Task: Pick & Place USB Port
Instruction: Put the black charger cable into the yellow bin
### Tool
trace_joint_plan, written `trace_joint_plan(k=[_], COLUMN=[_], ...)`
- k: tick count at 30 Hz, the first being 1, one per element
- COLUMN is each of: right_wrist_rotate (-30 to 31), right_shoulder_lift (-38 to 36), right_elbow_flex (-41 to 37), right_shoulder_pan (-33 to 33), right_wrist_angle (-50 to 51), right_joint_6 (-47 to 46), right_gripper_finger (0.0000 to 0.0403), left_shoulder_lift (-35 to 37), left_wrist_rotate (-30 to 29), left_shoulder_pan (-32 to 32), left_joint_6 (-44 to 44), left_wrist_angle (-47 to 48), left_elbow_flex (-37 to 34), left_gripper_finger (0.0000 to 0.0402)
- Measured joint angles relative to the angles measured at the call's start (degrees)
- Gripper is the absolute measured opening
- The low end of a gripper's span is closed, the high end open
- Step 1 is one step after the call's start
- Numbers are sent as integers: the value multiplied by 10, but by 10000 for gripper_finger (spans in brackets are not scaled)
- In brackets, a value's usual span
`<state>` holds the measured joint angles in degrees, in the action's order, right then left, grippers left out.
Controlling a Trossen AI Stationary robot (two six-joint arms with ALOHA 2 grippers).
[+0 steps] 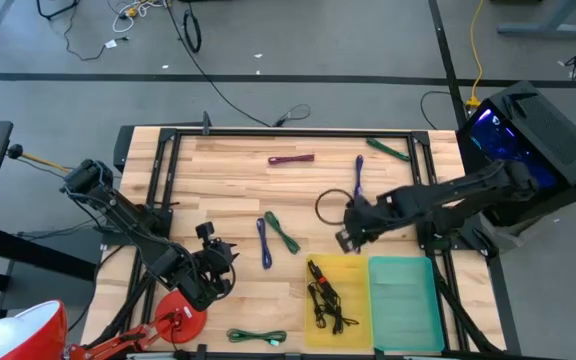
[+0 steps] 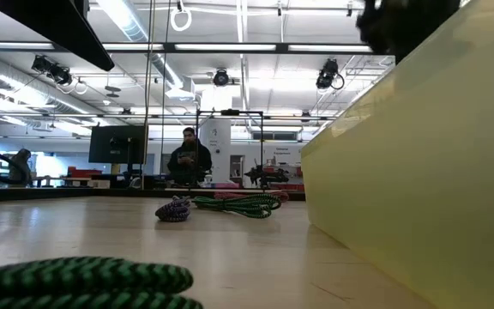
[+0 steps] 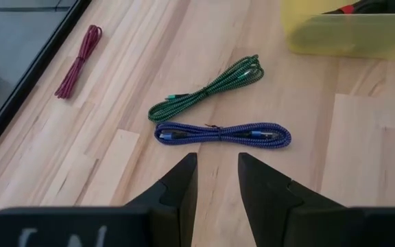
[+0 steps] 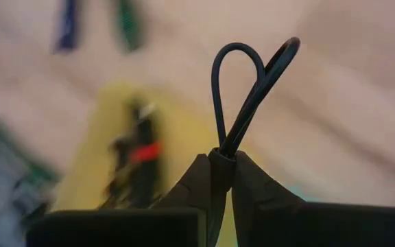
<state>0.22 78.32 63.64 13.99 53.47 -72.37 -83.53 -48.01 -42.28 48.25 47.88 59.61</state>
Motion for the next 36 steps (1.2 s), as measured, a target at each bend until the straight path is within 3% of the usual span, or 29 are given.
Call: trace_joint_plan(k=[6, 16, 25, 36], right_wrist_rotate=[11, 92, 94, 114], right_shoulder_lift=[2, 62, 130, 144], right_elbow_flex=[12, 12, 13, 13], right_shoulder_pan=[103, 244, 266, 266], right_wrist_angle=[-75, -124, -165, -199], right_joint_6=[-52, -156, -157, -138], right_gripper_finger=[20, 20, 34, 74], left_shoulder_lift=[0, 0, 0, 0], left_wrist_rotate=[0, 0, 0, 2], left_shoulder_pan=[0, 0, 0, 0], left_joint_6=[2, 3, 6, 10], left_wrist_angle=[0, -2, -6, -7], left_elbow_flex=[0, 0, 0, 0], left_gripper_finger=[112, 112, 112, 112])
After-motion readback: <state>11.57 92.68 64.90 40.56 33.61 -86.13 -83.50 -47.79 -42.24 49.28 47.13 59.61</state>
